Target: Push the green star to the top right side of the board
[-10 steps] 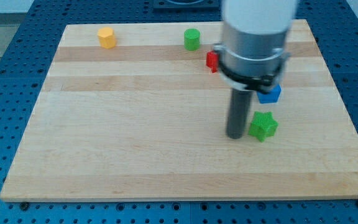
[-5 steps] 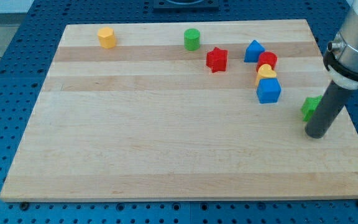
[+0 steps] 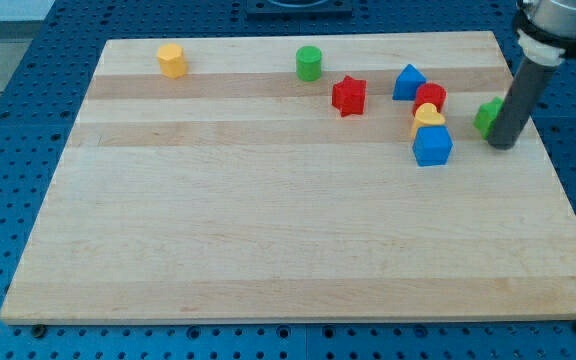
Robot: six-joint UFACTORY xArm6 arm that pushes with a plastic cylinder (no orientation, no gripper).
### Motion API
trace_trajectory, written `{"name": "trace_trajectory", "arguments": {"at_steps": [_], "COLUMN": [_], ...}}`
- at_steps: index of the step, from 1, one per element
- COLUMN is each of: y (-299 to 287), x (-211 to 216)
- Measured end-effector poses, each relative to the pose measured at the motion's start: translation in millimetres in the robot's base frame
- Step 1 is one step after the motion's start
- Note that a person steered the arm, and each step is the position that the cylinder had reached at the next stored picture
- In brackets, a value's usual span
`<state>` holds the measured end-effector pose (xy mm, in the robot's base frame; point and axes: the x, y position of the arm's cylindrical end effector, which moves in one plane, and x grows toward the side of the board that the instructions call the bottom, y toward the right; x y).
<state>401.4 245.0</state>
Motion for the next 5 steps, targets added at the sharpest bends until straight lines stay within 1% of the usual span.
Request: {"name": "trace_trajectory", "arguments": {"at_steps": [3, 4, 5], "y": [10.5, 9.5, -29.2], "x": [-93.0, -108.7, -108.7]}}
